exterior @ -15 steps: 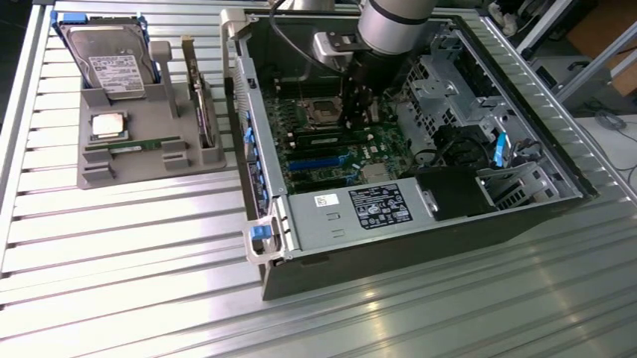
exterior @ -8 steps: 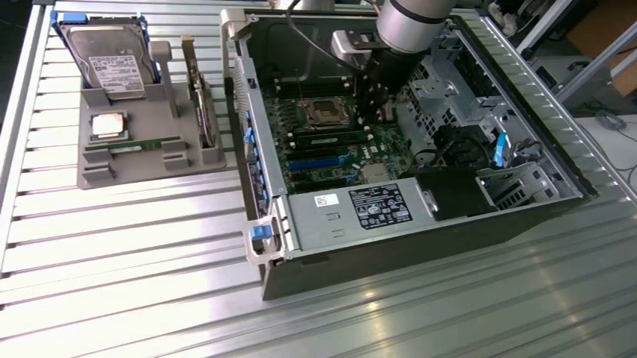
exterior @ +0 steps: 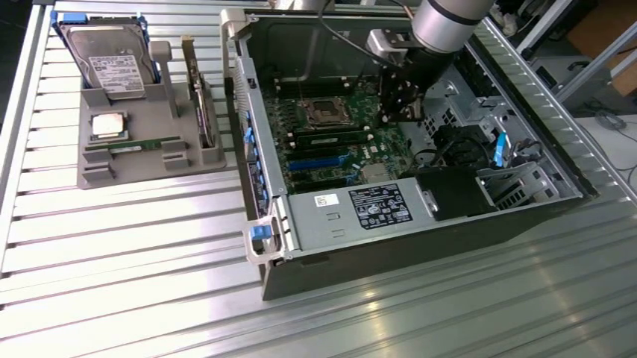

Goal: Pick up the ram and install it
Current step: 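Insert the ram into the slot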

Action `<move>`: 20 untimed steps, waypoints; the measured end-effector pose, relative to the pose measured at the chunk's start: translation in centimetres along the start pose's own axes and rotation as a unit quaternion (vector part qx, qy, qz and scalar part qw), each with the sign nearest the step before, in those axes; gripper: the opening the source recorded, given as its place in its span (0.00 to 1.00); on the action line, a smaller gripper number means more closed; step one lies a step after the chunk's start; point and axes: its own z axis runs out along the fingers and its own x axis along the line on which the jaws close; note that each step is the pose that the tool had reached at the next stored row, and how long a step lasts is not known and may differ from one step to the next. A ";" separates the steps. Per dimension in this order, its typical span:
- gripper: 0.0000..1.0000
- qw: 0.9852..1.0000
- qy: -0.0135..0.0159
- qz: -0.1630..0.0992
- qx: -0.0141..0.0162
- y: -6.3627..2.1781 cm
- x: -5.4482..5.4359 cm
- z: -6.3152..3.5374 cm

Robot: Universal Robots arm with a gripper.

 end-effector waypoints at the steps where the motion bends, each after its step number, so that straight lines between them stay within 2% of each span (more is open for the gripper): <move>1: 0.10 1.000 0.000 0.000 -0.001 -0.54 0.0 -0.04; 4: 0.10 1.000 0.000 0.000 -0.003 -2.03 0.0 -0.25; 6: 0.10 1.000 0.000 0.000 -0.003 -2.45 0.0 -0.99; 10: 0.10 1.000 0.000 0.000 -0.003 -2.73 0.0 -3.06; 12: 0.10 1.000 0.000 0.000 -0.003 -2.71 0.0 -3.44; 17: 0.10 1.000 0.000 0.000 -0.003 -2.71 0.0 -3.47; 18: 0.10 1.000 0.000 0.000 -0.001 -2.71 0.0 -3.47; 19: 0.10 1.000 0.000 0.000 0.008 -2.68 0.0 -3.46; 20: 0.10 1.000 0.000 0.000 0.016 -2.68 0.0 -3.44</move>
